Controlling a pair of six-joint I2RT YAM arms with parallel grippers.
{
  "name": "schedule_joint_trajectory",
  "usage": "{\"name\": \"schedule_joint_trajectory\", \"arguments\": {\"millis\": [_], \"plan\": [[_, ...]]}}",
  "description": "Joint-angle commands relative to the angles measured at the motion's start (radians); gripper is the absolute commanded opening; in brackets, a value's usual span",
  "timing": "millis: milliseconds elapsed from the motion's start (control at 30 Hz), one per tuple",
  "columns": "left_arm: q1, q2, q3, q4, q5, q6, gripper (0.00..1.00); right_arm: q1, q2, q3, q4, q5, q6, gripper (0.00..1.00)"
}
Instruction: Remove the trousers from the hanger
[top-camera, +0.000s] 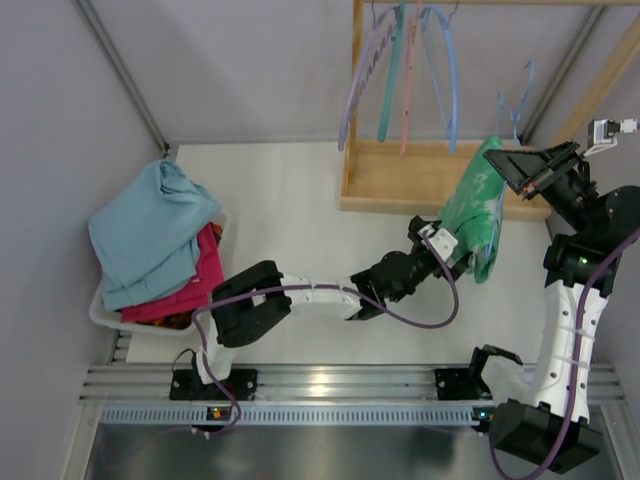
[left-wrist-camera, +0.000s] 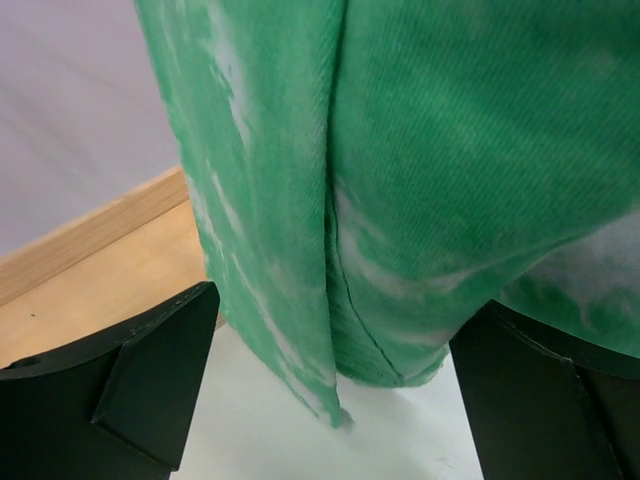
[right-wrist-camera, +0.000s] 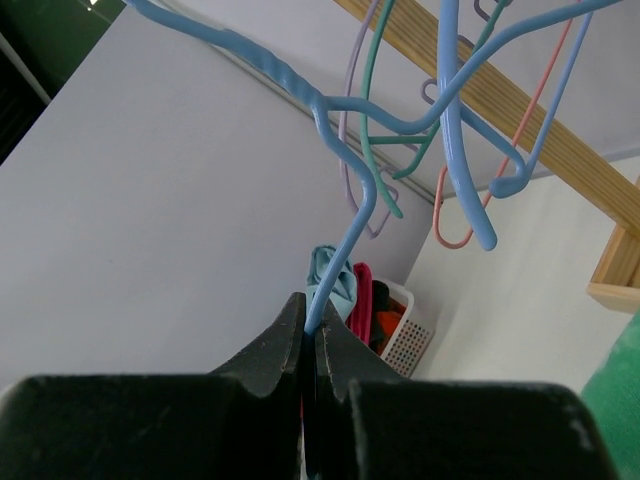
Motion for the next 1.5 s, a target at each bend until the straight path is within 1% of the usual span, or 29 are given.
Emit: {"name": "schedule_joint_trajectory", "arguments": {"millis": [0,167,300,333,400,433,467,567,600,667,700,767,800,967,1067,1100,1200,1300,1367,1400,1433,1467], "plan": [[0.009,-0.019,0.028,0.165,-0.001,0.025,0.99,0.019,-0.026,0.082,0.074,0.019,-0.01,0.0],[0.003,-0.072,-0.052,0.216,0.085,0.006,0.99,0.019,-0.029,0.071,0.068,0.022,-0.017,0.0],[0.005,-0.063,-0.044,0.173,0.046,0.005,0.99,0.022,-0.028,0.073,0.068,0.021,-0.015,0.0],[0.006,-0.058,-0.033,0.165,0.036,0.015,0.98,0.022,-0.028,0.073,0.065,0.019,-0.018,0.0],[0.019,-0.044,-0.023,0.144,0.011,0.033,0.9,0.022,-0.029,0.077,0.056,0.018,-0.024,0.0],[0.023,-0.041,-0.015,0.139,0.003,0.038,0.85,0.022,-0.029,0.082,0.054,0.012,-0.024,0.0],[0.034,-0.038,-0.013,0.135,-0.003,0.047,0.75,0.022,-0.028,0.085,0.053,0.01,-0.024,0.0],[0.049,-0.033,-0.001,0.133,-0.018,0.105,0.6,0.022,-0.026,0.096,0.048,0.004,-0.027,0.0],[0.055,-0.032,0.005,0.133,-0.023,0.123,0.51,0.022,-0.025,0.096,0.051,0.001,-0.024,0.0],[0.072,-0.039,0.008,0.134,-0.023,0.145,0.42,0.022,-0.017,0.094,0.052,-0.002,-0.02,0.0],[0.077,-0.044,0.01,0.135,-0.017,0.16,0.25,0.022,-0.017,0.09,0.057,-0.001,-0.014,0.0],[0.091,-0.061,0.013,0.135,-0.007,0.173,0.12,0.022,-0.014,0.07,0.063,-0.001,-0.007,0.0],[0.094,-0.065,0.014,0.135,-0.003,0.185,0.01,0.022,-0.015,0.061,0.071,-0.001,0.0,0.0],[0.101,-0.137,0.007,0.133,0.02,0.199,0.0,0.022,-0.025,-0.035,0.111,-0.01,0.023,0.0],[0.101,-0.199,-0.003,0.099,0.025,0.191,0.0,0.022,-0.018,-0.096,0.199,-0.041,0.055,0.0],[0.101,-0.234,-0.004,0.087,0.023,0.187,0.0,0.02,-0.012,-0.111,0.276,-0.056,0.087,0.0],[0.101,-0.307,-0.009,0.046,0.028,0.174,0.0,0.019,0.008,-0.168,0.396,-0.097,0.152,0.0],[0.101,-0.361,-0.007,-0.019,0.054,0.151,0.0,0.017,0.011,-0.208,0.439,-0.096,0.184,0.0],[0.1,-0.406,0.004,-0.054,0.046,0.136,0.0,0.017,0.02,-0.237,0.496,-0.096,0.204,0.0],[0.101,-0.42,0.022,-0.104,0.033,0.125,0.0,0.017,0.024,-0.246,0.526,-0.099,0.236,0.0],[0.101,-0.429,0.033,-0.125,0.023,0.124,0.0,0.017,0.031,-0.268,0.61,-0.11,0.264,0.0],[0.101,-0.447,0.042,-0.141,0.011,0.125,0.0,0.015,0.047,-0.278,0.659,-0.117,0.314,0.0]]}}
